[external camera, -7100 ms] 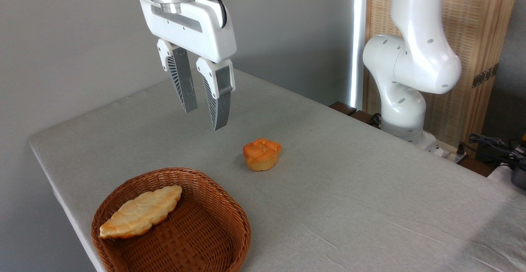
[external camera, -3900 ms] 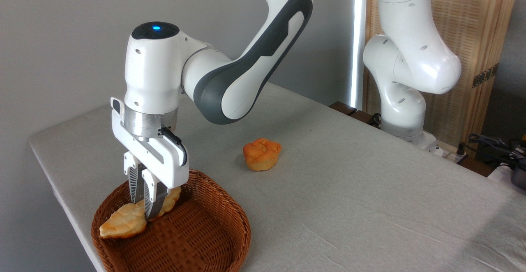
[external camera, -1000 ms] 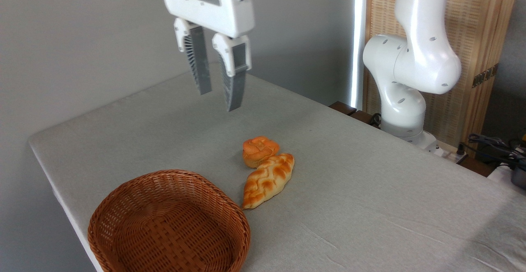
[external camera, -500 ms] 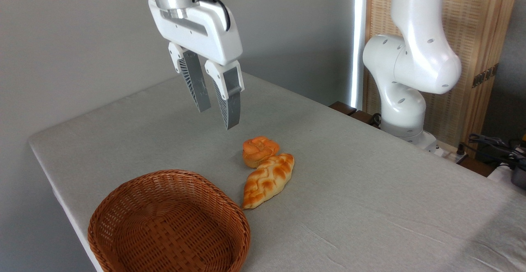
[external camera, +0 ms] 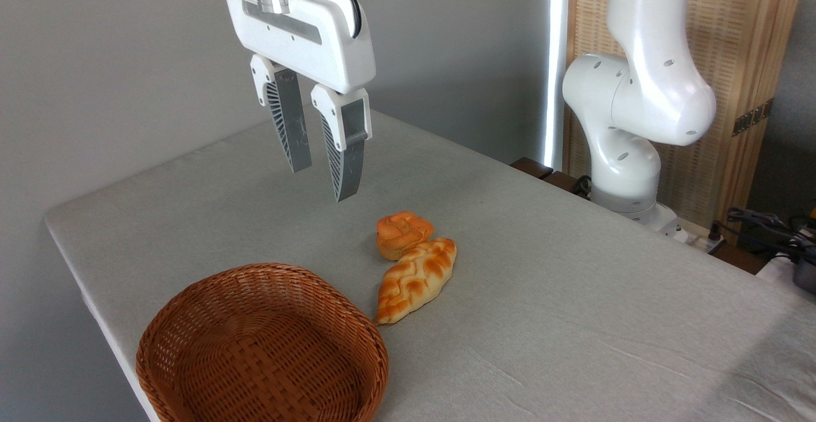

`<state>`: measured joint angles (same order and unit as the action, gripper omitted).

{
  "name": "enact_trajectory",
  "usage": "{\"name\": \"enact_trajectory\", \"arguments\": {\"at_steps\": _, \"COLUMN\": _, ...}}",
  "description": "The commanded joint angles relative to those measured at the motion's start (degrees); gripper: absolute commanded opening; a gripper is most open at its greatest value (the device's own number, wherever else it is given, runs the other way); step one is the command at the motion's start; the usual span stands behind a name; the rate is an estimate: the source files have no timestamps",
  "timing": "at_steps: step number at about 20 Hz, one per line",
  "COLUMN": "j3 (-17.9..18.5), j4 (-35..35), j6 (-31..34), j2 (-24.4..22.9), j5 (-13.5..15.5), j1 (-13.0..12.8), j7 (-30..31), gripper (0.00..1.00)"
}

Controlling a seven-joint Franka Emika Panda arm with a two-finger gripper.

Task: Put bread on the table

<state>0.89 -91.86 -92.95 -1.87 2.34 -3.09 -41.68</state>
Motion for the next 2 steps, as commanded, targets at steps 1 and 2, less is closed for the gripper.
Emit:
{"name": "enact_trajectory", "arguments": {"at_steps": 1, "j3": 0.5, "j4": -1.4, "j6": -0.9, "j2": -0.9, "j5": 1.1, "j1": 0.0, "j7": -1.3, "gripper": 1.0}}
{"name": "enact_trajectory", "arguments": {"at_steps": 2, "j3": 0.6, "j4": -1.3, "j6": -0.9, "j2": -0.9, "j5": 1.0, "j1": 0.0, "j7": -1.5, "gripper": 1.0}}
